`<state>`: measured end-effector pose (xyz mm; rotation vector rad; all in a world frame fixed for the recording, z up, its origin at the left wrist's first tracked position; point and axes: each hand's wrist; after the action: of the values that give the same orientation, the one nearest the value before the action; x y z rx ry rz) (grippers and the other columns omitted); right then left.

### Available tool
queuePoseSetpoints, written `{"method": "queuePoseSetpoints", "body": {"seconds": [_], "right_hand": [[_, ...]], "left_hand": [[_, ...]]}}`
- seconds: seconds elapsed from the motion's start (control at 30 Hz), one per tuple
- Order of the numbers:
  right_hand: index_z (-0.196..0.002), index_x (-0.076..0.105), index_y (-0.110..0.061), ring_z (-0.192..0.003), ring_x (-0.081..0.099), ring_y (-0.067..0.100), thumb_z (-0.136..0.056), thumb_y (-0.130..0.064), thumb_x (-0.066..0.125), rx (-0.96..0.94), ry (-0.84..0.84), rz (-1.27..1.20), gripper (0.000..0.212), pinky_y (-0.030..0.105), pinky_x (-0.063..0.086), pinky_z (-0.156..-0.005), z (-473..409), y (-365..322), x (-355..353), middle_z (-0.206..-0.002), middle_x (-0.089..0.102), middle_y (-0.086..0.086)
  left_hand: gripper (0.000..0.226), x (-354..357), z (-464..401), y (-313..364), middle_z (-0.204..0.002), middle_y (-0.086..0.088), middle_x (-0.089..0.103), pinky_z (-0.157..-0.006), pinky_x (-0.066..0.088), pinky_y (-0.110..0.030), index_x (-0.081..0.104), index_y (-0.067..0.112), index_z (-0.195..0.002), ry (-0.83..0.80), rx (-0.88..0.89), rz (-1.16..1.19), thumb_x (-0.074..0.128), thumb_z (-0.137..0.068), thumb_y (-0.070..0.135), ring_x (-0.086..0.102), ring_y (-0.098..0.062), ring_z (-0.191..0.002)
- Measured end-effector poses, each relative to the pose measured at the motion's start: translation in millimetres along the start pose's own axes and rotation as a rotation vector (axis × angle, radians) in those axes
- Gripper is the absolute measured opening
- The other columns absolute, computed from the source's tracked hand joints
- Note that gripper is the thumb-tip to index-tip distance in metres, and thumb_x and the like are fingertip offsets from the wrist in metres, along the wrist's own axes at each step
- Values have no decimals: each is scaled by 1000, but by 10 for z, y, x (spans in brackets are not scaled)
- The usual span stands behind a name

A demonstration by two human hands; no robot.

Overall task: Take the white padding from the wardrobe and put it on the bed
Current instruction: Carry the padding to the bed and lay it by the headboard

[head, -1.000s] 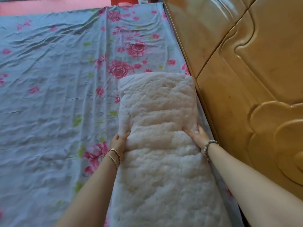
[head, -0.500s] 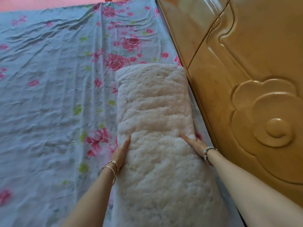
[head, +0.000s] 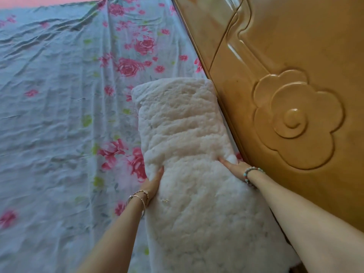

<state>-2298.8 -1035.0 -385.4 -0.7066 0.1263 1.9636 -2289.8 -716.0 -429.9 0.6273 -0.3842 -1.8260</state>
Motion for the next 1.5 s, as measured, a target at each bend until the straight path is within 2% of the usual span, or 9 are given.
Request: {"method": "queuePoseSetpoints", "body": {"seconds": [0.17, 0.37, 0.47, 0.6, 0.73, 0.87, 0.97, 1.2, 1.5], "right_hand": [[-158, 12, -14, -148, 25, 36, -77, -87, 41, -58, 39, -80, 113, 46, 22, -117, 46, 248, 144, -165, 18, 12], [-157, 14, -13, -146, 29, 36, -90, -74, 37, -90, 122, -120, 94, 42, 26, -115, 172, 263, 260, -164, 23, 14], [-155, 25, -16, -141, 36, 38, -94, -68, 39, -94, 169, -103, 82, 43, 31, -113, 252, 229, 246, -160, 30, 15], [-145, 48, -14, -130, 50, 34, -96, -35, 58, -218, 285, -287, 54, 42, 42, -107, 424, 177, 246, -148, 49, 15], [-124, 68, -10, -106, 64, 27, -90, -17, 66, -270, 331, -670, 35, 38, 51, -94, 634, 19, 252, -125, 67, 12], [-115, 71, -8, -89, 71, 20, -89, -21, 68, -249, 225, -1171, 30, 44, 55, -91, 956, -198, 267, -95, 74, 7], [-100, 74, -16, -86, 74, 18, -91, -31, 64, -320, 100, -1292, 20, 44, 54, -89, 1290, -230, 296, -88, 77, 2], [-108, 74, -23, -101, 73, 22, -84, -49, 65, -568, -20, -1473, 37, 46, 54, -90, 1964, 23, 333, -102, 78, 3], [-96, 80, -30, -108, 71, 21, -73, -54, 69, -661, 131, -1588, 34, 44, 51, -91, 2534, 569, 133, -107, 77, 2]], "left_hand": [[76, 183, 98, -114, -137, -9, 61, -109, 43, -44, 52, 18, -140, 105, 131, 136, 62, -83, 67, 58, -29, -124], [84, 75, 110, -59, -152, -11, 47, -112, 40, -45, 36, 9, -150, 80, 102, 175, 63, -88, 57, 49, -31, -134], [91, -16, 146, -49, -161, -12, 32, -111, 37, -55, 24, 10, -155, 73, 55, 67, 60, -89, 61, 39, -35, -142], [75, -141, 229, 30, -148, -13, 47, -89, 52, -52, 44, 11, -145, 92, 47, 44, 67, -86, 53, 51, -36, -126], [58, -189, 397, 224, -129, -9, 59, -86, 52, -47, 54, 13, -137, 142, 59, 272, 73, -87, 35, 57, -31, -116], [30, -202, 740, 479, -116, -9, 67, -75, 57, -41, 65, 14, -115, 8, 118, 550, 70, -90, 29, 69, -27, -99], [24, -216, 1077, 567, -105, -10, 75, -65, 60, -35, 70, 11, -104, -138, 198, 614, 69, -89, 30, 77, -26, -87], [29, -168, 1722, 763, -102, -9, 77, -75, 62, -41, 78, 16, -97, -372, 370, 591, 66, -85, 39, 75, -29, -97], [35, 405, 2291, 1011, -110, -9, 76, -84, 60, -44, 76, 17, -105, -582, 463, 409, 61, -83, 40, 72, -30, -105]]}}
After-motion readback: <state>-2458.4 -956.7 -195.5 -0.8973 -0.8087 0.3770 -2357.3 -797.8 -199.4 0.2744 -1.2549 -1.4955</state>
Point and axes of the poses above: each hand's wrist, its own z-axis away from the middle knuckle, its own x-axis out of the palm, y = z × x
